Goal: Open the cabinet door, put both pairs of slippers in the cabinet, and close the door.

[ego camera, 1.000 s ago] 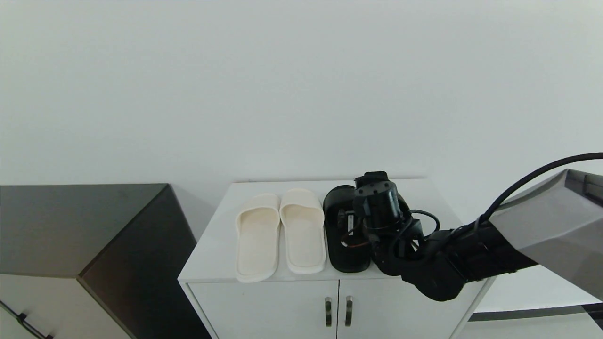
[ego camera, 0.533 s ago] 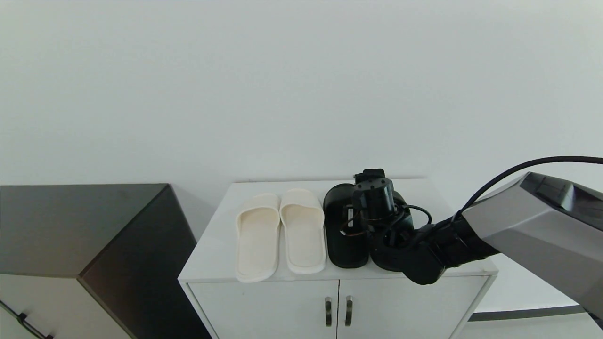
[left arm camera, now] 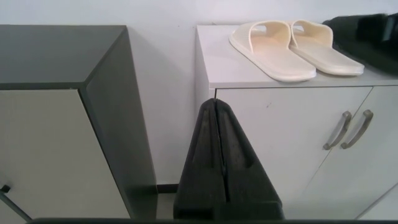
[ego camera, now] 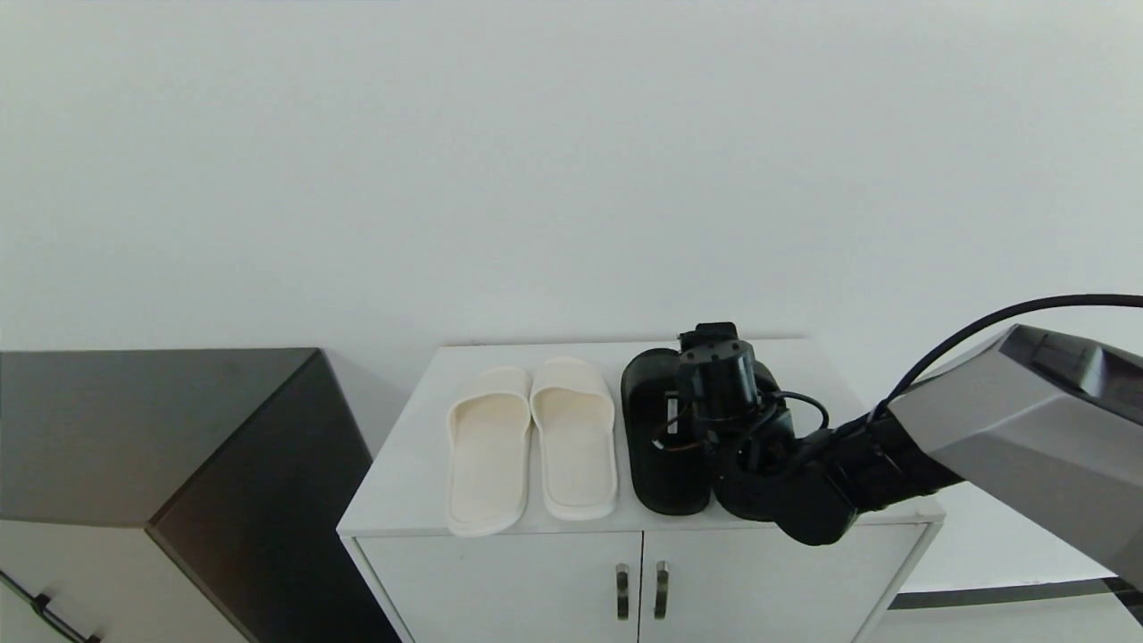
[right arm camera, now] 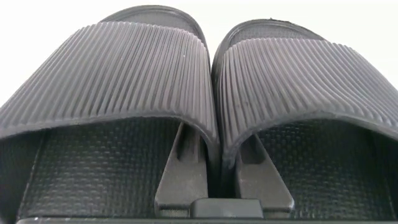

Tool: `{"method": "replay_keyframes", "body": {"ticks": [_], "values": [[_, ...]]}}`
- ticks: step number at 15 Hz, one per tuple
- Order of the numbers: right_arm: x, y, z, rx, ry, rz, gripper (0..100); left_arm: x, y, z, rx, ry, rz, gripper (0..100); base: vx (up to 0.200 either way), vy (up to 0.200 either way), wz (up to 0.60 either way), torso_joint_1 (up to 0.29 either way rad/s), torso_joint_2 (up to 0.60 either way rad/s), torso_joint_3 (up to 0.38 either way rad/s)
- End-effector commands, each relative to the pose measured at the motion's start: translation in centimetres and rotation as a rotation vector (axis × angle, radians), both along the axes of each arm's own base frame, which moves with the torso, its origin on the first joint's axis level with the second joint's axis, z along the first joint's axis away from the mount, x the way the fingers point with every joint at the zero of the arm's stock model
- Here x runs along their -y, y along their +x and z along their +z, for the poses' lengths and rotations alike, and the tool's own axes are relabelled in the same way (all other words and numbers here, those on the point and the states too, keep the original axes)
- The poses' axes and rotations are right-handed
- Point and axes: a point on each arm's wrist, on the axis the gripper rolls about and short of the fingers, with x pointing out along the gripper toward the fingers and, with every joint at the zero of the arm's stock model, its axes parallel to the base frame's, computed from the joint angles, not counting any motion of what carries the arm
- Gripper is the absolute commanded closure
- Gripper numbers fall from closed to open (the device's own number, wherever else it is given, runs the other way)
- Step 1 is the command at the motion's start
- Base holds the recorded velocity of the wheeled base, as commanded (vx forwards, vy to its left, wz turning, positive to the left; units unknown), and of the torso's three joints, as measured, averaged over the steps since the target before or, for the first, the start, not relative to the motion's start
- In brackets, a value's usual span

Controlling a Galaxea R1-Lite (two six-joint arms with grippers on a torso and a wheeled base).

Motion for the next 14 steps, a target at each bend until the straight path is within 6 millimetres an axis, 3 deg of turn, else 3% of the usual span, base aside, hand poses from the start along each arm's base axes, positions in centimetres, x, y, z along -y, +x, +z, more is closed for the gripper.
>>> {"method": "replay_keyframes", "body": {"ticks": [1,4,8,14], "values": [[1.6,-3.4,3.6,0.033,0.035,0.048,100,0.0,0.0,0.0,-0.001,0.001,0.001,100,0.0,0.0,0.0,0.0,0.0,0.0],[5.0,-8.0,6.6,0.011,0.054,0.27,100,0.0,0.0,0.0,-0.001,0.002,0.001,100,0.0,0.0,0.0,0.0,0.0,0.0],[6.4,-12.6,7.1,-0.084,0.09,0.607,100,0.0,0.0,0.0,-0.001,0.001,0.001,100,0.0,0.0,0.0,0.0,0.0,0.0],[7.0,-13.4,6.7,-0.102,0.092,0.64,100,0.0,0.0,0.0,-0.001,0.001,0.001,100,0.0,0.0,0.0,0.0,0.0,0.0]]}}
